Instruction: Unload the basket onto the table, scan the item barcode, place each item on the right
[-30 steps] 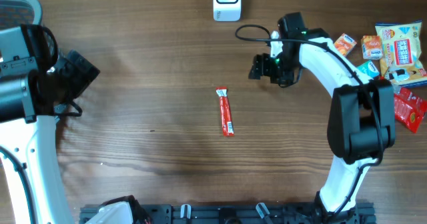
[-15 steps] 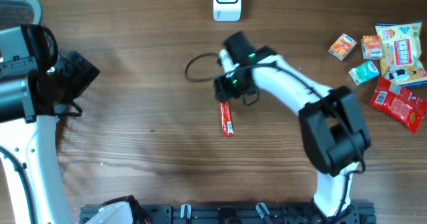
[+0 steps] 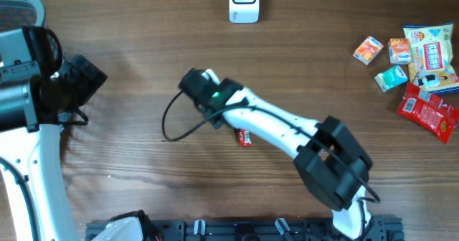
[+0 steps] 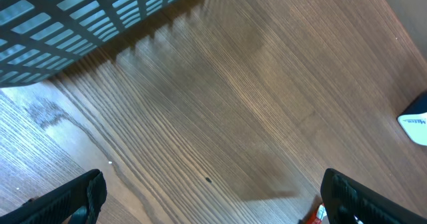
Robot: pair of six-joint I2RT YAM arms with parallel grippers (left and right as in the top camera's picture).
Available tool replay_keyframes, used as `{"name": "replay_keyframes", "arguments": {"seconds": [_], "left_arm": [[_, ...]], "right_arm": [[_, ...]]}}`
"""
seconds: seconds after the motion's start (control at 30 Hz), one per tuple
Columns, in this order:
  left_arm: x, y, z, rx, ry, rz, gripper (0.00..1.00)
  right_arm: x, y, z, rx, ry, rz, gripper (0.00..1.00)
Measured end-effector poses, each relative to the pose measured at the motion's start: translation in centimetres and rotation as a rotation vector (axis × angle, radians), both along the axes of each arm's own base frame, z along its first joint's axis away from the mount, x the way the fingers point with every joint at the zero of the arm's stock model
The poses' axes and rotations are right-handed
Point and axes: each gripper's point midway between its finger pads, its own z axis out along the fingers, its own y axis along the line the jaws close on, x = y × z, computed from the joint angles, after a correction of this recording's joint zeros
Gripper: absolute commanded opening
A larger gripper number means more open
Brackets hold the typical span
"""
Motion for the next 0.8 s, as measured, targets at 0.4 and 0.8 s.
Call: {"name": "replay_keyframes", "arguments": {"seconds": [0.4,0.8], "left_arm": [[0.0,0.0,0.0,0.000,0.000,0.000,1.00],[0.0,0.0,0.0,-0.001,0.001,0.000,1.00]], "right_arm": [[0.5,0.3,-3.2,-0.040,-0.010,-0.016,0.56],[2.7,-3.4,-3.9,-0.194,-0.086,-0.081,0.51]]}}
